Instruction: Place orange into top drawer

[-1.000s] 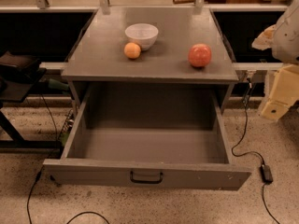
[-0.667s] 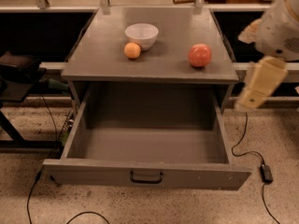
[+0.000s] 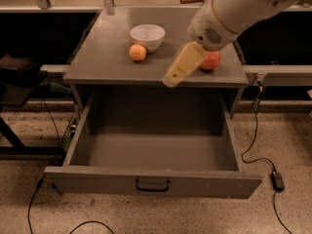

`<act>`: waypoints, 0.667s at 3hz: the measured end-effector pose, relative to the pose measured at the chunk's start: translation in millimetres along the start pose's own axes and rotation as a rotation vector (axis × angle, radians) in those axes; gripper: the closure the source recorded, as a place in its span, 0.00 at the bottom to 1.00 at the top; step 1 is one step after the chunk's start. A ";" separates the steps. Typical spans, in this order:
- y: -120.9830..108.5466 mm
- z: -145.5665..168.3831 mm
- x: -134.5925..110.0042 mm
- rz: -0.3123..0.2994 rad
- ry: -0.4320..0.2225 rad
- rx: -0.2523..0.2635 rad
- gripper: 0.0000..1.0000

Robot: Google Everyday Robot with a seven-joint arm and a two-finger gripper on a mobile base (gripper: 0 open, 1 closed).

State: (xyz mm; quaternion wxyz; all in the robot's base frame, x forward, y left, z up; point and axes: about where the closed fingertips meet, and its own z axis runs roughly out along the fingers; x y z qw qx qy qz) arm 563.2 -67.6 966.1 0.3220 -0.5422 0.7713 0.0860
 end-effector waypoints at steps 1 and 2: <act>-27.6 33.6 -38.5 0.151 -0.086 0.042 0.00; -27.2 33.1 -43.4 0.228 -0.099 0.043 0.00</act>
Offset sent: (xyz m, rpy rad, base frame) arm 0.0387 0.0298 0.0021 0.1067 0.0018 -0.0981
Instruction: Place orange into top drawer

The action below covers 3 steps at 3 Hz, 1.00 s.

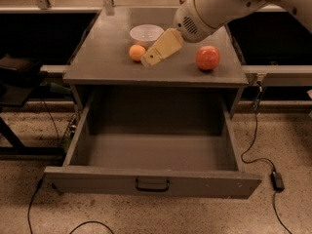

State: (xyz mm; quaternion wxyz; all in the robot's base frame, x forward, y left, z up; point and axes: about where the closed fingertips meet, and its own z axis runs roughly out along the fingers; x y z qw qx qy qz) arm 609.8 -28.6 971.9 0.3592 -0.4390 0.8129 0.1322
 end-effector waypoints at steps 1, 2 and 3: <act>0.1 -0.1 0.2 0.000 0.000 0.000 0.00; -7.2 5.2 -0.8 0.044 -0.023 0.025 0.00; -33.6 31.5 -0.7 0.142 -0.028 0.072 0.00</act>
Offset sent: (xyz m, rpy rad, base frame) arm 0.0235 -0.0059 -0.0075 0.0787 -0.0121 -0.1208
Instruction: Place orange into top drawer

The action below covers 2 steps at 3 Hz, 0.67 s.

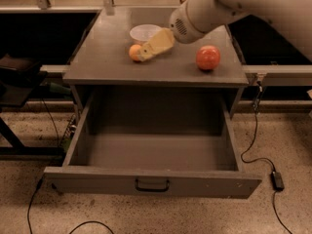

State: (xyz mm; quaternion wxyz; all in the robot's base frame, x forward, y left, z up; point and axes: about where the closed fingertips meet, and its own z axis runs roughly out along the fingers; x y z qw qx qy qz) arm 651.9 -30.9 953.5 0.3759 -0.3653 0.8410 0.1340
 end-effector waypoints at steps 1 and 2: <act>-31.8 38.9 -2.5 0.119 0.047 0.074 0.00; -56.5 74.6 -4.6 0.240 0.109 0.144 0.00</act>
Offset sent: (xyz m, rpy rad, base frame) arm 0.1282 0.0021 -0.0697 -0.0055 0.2294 -0.4899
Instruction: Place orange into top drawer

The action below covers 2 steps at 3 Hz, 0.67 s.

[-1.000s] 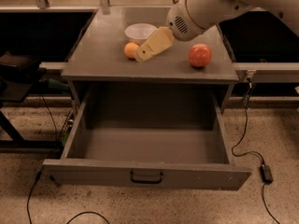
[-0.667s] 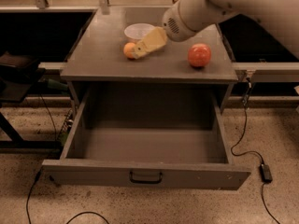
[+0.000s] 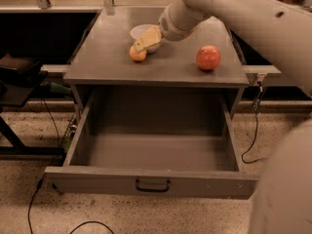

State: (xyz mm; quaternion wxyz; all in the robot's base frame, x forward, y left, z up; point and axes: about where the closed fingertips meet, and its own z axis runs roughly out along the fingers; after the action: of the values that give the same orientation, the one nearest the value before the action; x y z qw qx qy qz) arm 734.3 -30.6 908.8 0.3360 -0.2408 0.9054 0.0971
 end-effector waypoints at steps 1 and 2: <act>-11.9 29.4 -9.2 0.116 0.064 0.049 0.00; -17.5 53.2 -12.4 0.203 0.154 0.064 0.00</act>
Offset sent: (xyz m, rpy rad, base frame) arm 0.0699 0.0081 -0.0392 -0.0122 0.3079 -0.2902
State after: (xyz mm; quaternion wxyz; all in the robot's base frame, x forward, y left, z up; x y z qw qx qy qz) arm 781.0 -23.3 876.5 0.2617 -0.1438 0.9508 0.0827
